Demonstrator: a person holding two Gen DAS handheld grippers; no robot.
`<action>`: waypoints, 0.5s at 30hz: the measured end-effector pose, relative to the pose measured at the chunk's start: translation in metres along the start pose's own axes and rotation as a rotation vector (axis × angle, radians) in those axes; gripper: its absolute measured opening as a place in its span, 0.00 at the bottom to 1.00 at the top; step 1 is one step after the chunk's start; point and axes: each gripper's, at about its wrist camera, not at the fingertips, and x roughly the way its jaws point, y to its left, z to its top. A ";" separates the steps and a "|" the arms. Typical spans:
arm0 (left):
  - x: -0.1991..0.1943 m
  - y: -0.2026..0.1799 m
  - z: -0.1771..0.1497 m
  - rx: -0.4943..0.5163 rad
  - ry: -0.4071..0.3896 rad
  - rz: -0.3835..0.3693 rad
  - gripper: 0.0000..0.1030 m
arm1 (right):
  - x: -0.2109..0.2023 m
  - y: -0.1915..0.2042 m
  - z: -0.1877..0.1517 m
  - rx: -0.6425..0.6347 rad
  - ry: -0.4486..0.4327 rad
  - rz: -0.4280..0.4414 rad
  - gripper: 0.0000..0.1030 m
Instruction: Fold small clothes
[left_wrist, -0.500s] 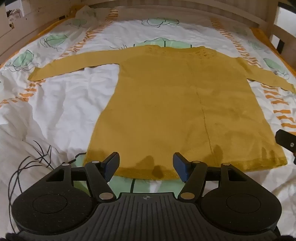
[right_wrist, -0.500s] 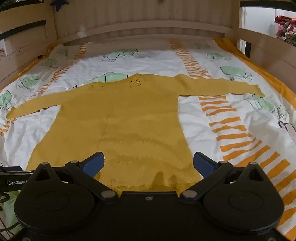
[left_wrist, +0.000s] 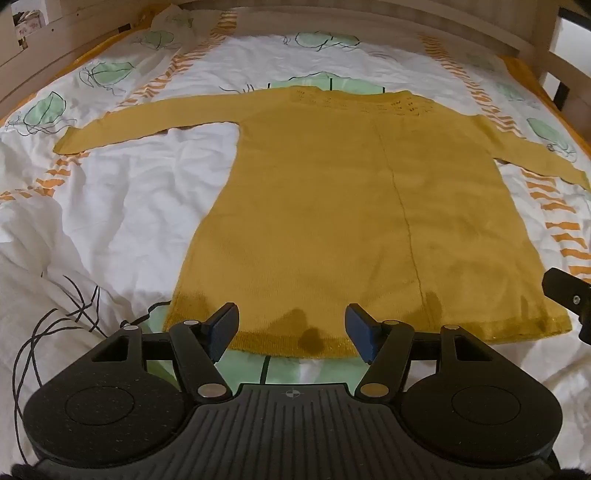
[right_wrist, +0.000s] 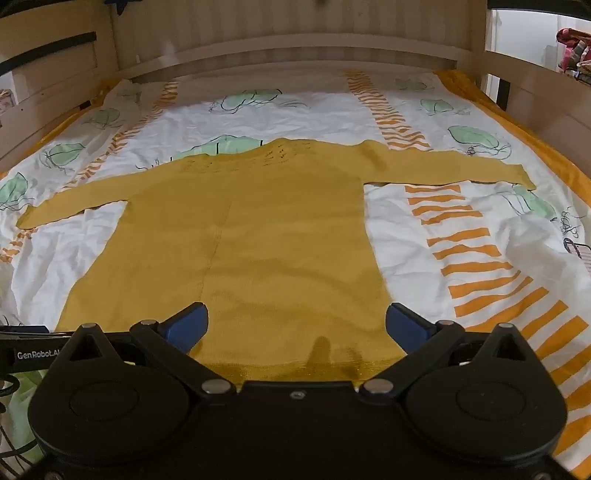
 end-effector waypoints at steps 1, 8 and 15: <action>0.000 0.000 0.000 0.000 0.001 0.000 0.60 | -0.002 0.001 -0.001 -0.001 0.001 0.001 0.99; 0.002 0.001 0.000 0.002 0.005 0.002 0.60 | -0.003 0.007 -0.003 -0.004 0.006 0.010 0.99; 0.003 0.000 -0.001 0.006 0.006 0.002 0.60 | -0.003 0.009 -0.003 -0.006 0.006 0.018 0.99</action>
